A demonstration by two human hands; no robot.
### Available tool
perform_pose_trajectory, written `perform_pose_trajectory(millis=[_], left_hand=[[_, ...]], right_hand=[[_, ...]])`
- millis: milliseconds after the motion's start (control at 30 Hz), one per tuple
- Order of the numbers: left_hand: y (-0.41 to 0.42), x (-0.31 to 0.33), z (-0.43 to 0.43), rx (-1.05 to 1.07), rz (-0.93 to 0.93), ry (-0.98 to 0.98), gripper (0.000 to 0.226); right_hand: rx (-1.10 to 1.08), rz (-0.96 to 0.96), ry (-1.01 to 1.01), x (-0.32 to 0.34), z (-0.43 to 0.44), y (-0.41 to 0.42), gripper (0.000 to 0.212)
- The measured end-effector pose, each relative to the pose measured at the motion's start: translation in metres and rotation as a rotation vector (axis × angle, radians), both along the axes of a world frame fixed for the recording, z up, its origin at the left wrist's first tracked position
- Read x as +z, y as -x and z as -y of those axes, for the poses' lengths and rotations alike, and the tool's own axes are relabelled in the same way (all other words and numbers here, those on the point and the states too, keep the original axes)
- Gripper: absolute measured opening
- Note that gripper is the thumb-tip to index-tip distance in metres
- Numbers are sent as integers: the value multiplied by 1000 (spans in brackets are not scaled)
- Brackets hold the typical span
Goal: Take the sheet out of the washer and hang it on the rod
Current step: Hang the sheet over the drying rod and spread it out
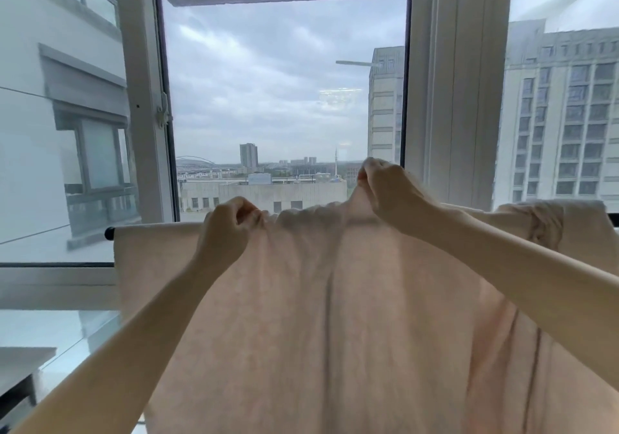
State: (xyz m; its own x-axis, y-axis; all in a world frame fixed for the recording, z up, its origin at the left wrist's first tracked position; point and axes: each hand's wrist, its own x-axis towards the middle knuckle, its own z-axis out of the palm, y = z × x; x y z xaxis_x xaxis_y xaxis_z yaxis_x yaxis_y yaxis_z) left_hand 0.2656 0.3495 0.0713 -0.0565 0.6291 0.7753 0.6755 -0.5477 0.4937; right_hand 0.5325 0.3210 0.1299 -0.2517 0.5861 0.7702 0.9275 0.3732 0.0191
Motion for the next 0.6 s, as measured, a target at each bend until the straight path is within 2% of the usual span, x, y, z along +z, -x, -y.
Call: perform_pose_trajectory(millis=[133, 200, 367, 500, 600], left_hand=[[-6, -7, 0, 4, 11, -38, 11], [-3, -8, 0, -8, 29, -33, 11], [-1, -6, 8, -15, 12, -30, 6], [-25, 0, 21, -90, -141, -87, 21], [-46, 4, 18, -194, -252, -90, 20]], right_hand=[[73, 25, 0, -1, -1, 45, 11], [134, 54, 39, -11, -1, 61, 7], [273, 73, 67, -23, 4, 51, 14], [208, 52, 79, -18, 6, 18, 15], [118, 50, 131, -18, 9, -8, 15]])
